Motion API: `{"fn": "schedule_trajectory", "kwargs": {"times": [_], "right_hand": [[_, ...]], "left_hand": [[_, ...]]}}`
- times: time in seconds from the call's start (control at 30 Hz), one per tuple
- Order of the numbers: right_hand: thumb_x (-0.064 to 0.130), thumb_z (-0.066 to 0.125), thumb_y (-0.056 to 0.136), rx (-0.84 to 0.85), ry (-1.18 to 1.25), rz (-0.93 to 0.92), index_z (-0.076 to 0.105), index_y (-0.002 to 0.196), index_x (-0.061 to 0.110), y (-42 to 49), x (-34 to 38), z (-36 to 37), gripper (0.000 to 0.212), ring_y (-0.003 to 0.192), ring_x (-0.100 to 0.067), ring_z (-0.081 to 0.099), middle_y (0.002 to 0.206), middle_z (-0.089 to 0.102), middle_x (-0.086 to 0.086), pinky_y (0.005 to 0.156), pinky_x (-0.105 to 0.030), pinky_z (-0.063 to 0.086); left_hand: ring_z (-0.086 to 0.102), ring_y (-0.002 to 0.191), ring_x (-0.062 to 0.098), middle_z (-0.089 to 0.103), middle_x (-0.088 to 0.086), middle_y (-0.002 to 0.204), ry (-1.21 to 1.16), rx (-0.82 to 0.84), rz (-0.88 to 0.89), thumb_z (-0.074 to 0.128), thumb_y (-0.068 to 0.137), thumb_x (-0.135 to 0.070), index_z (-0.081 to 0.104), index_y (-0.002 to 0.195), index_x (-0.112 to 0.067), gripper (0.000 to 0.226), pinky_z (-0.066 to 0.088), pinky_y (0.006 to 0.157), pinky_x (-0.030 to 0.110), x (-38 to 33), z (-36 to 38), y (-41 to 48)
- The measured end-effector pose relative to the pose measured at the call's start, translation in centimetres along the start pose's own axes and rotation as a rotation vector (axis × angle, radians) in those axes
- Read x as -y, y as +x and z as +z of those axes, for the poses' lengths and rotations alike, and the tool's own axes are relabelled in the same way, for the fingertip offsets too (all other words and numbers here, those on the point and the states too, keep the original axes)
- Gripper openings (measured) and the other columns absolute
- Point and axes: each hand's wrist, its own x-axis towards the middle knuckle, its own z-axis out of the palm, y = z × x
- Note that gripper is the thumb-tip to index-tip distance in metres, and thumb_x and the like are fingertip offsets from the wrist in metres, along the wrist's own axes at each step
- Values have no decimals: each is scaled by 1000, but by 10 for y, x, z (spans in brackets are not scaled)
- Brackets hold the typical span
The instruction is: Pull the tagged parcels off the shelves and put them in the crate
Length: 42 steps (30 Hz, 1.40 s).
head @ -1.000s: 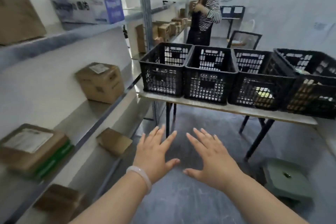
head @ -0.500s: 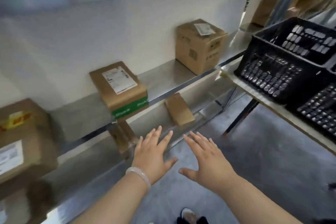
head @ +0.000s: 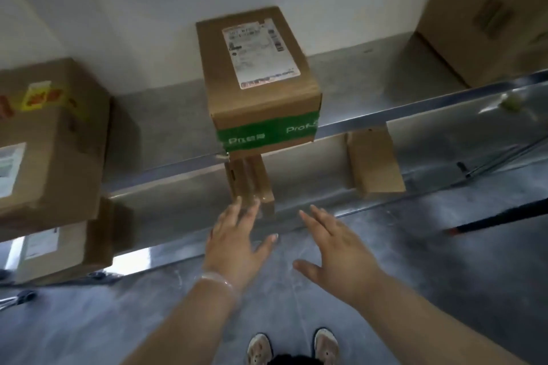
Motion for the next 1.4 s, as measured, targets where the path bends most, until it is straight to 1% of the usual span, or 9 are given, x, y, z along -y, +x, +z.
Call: {"fn": "schedule_trajectory", "kwargs": {"times": [0.37, 0.6, 0.67, 0.73, 0.87, 1.0, 1.2, 1.3, 1.4], "right_hand": [[49, 60, 89, 33, 224, 104, 7, 155, 30, 140, -11, 92, 87, 147, -10, 10, 162, 9, 9, 114, -25, 14], [28, 62, 93, 1, 598, 278, 40, 145, 21, 199, -10, 114, 57, 130, -21, 46, 139, 52, -5, 107, -30, 36], [21, 59, 95, -3, 699, 241, 50, 133, 29, 199, -2, 116, 40, 113, -12, 57, 119, 63, 6, 93, -19, 44], [22, 55, 97, -37, 785, 214, 52, 128, 38, 191, 10, 119, 36, 104, 5, 55, 114, 60, 17, 81, -2, 38], [19, 49, 99, -122, 958, 221, 49, 124, 44, 171, 35, 128, 35, 111, 21, 42, 119, 42, 37, 85, 7, 28], [23, 43, 98, -93, 1004, 147, 51, 124, 43, 158, 54, 136, 34, 117, 25, 35, 129, 40, 34, 96, 0, 27], [28, 46, 91, -79, 854, 89, 47, 133, 46, 153, 48, 143, 45, 127, 12, 38, 136, 46, 24, 108, -14, 31], [31, 62, 92, -228, 861, 331, 33, 146, 40, 157, 29, 142, 62, 137, -5, 34, 148, 38, 11, 115, -37, 30], [51, 67, 84, -170, 1006, 586, 22, 150, 46, 157, 14, 137, 80, 140, -12, 32, 155, 30, 7, 110, -37, 29]], "left_hand": [[9, 150, 20, 7, -3, 165, -152, 38, -133, 53, 91, -56, 13, 155, -36, 78, 14, 119, 31, 74, 59, 84], [24, 146, 23, 18, 5, 161, -437, 31, -206, 56, 96, -35, 12, 157, -20, 77, 18, 117, 25, 89, 73, 130], [28, 144, 22, 21, 5, 159, -518, 11, -259, 58, 95, -34, 15, 156, -22, 76, 19, 110, 19, 93, 75, 132], [38, 138, 23, 28, 6, 155, -560, -13, -336, 60, 93, -40, 21, 156, -24, 76, 26, 104, 19, 99, 74, 130], [43, 98, 14, 44, 7, 135, -636, -54, -436, 64, 80, -59, 36, 145, -37, 75, 29, 88, 22, 111, 67, 124], [46, 126, 27, 33, 6, 143, -681, -35, -513, 75, 64, -68, 23, 151, -43, 105, 30, 91, 21, 117, 70, 109], [49, 124, 18, 40, 0, 144, -843, -45, -533, 76, 64, -54, 27, 148, -48, 98, 38, 100, 27, 136, 72, 94], [61, 114, 13, 57, -6, 133, -1030, -22, -515, 71, 58, -55, 37, 134, -62, 84, 47, 103, 37, 142, 69, 88], [65, 112, 12, 64, -12, 127, -1124, 28, -485, 70, 57, -57, 40, 109, -76, 64, 49, 103, 44, 147, 73, 83]]}}
